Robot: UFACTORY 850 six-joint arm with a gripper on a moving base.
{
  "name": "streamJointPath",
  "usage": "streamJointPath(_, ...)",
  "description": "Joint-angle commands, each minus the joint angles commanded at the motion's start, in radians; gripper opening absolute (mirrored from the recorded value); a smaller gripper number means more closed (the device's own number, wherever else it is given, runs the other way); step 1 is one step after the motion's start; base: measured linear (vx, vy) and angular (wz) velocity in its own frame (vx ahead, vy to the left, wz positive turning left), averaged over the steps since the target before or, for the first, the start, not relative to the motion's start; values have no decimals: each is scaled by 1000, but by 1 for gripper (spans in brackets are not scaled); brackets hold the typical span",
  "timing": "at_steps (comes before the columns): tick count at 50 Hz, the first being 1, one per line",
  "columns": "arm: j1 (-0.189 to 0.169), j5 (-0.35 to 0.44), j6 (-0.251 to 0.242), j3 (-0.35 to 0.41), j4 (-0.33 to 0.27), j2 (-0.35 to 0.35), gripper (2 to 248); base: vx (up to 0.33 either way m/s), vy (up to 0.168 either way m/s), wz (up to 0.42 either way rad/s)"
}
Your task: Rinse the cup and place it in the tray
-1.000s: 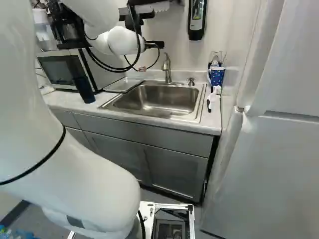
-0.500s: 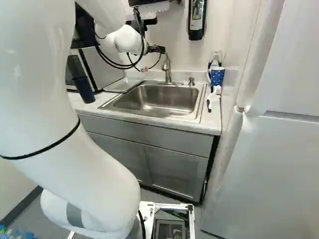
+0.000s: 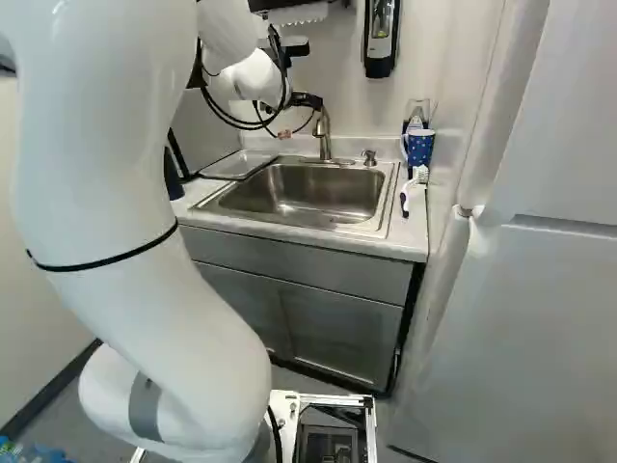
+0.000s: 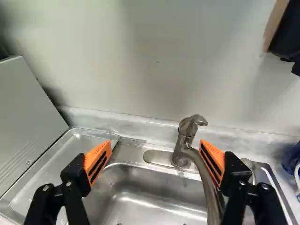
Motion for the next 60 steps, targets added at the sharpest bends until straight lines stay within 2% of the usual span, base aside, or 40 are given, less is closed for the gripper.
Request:
streamJointPath(9, -5, -26, 0, -52, 0, -47, 247, 0, 0, 0)
streamJointPath(27, -6, -9, 0, -137, 0, -123, 247, 0, 0, 0)
streamJointPath(50, -6, 85, 0, -150, 0, -134, 247, 0, 0, 0)
streamJointPath(60, -6, 89, 0, -150, 0, -134, 247, 0, 0, 0)
